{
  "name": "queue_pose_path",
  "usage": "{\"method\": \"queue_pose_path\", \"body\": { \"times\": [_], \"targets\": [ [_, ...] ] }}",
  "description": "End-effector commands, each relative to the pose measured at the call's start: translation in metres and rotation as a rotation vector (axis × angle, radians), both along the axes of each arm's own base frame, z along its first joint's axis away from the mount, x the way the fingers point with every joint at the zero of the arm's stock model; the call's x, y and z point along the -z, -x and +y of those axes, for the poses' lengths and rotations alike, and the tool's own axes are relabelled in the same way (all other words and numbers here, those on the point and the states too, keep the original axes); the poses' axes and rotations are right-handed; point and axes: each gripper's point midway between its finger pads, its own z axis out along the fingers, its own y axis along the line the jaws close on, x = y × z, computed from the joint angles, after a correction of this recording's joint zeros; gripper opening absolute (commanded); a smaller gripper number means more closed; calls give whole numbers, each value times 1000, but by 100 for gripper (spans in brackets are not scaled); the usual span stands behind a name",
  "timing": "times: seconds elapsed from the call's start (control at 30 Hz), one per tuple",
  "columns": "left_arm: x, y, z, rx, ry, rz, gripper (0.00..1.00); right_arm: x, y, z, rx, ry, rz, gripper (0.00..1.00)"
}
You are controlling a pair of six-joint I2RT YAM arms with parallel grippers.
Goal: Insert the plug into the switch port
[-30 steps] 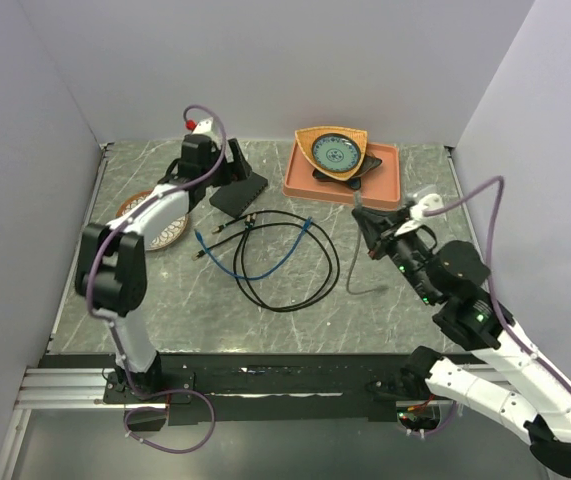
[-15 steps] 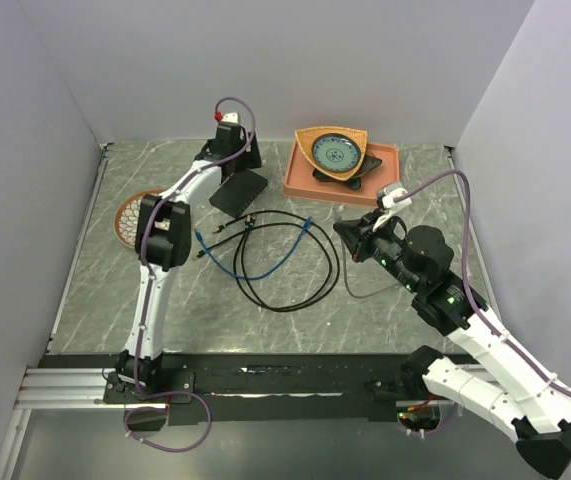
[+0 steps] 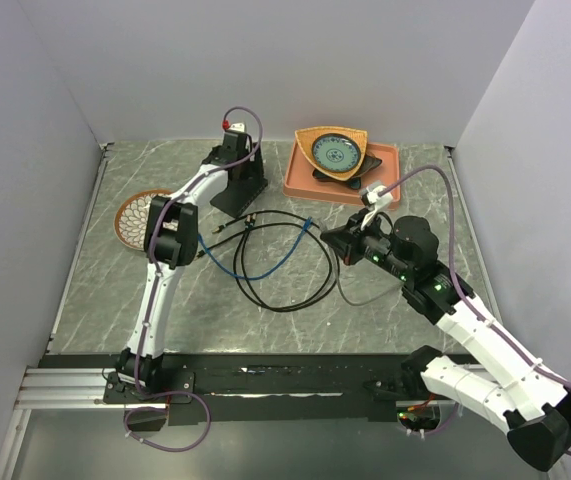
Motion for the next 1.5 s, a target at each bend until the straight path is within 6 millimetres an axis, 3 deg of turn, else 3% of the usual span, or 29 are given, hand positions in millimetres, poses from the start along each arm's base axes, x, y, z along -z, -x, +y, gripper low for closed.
{"method": "queue_pose_path", "body": {
  "times": [0.0,0.03,0.1,0.13,0.17,0.23,0.3,0.33,0.4,0.57,0.6,0.7,0.9,0.93,1.0,1.03,1.1,1.13,1.33,1.37,1.43,1.47],
  "targets": [
    [12,33,-2,35,5,122,98,-3,2,6,-36,-28,4,0],
    [24,44,-2,37,16,158,97,-2,2,6,-36,-26,6,0],
    [14,50,-3,34,38,153,97,1,3,8,-50,-23,16,0],
    [25,62,-2,33,48,187,96,2,4,9,-55,-25,21,0],
    [13,61,-3,32,62,161,96,5,3,9,-57,-19,29,0],
    [22,77,-2,37,76,195,95,8,5,11,-71,-16,41,0],
    [9,81,-5,49,98,173,94,14,5,13,-79,-11,59,0],
    [17,91,-4,54,97,193,94,15,5,14,-85,-12,64,0],
    [7,96,-7,68,100,172,94,20,5,16,-92,-9,77,0],
    [14,125,-11,82,96,216,94,31,8,23,-132,3,118,0],
    [24,137,-11,87,104,245,94,33,8,23,-134,3,123,0],
    [21,145,-9,74,125,225,95,38,7,25,-136,9,137,0],
    [-29,132,-6,70,120,100,98,41,6,24,-129,22,149,0],
    [-52,132,-6,72,132,54,99,41,6,23,-123,24,146,0],
    [-67,138,-3,73,146,15,99,38,4,18,-95,23,131,0],
    [-92,143,-3,82,163,-35,99,38,4,16,-84,23,134,0],
    [-93,158,-1,88,168,-38,99,36,2,11,-54,24,124,0],
    [-106,166,-4,103,179,-56,99,36,2,10,-50,29,124,0],
    [-80,226,-9,126,128,55,97,39,-1,9,-44,44,135,0],
    [-67,238,-5,113,114,85,97,39,-1,9,-42,44,135,0],
    [-68,253,-4,102,107,86,97,39,-2,8,-37,42,137,0],
    [-57,262,3,78,93,106,97,39,-2,8,-37,41,135,0]
  ]
}}
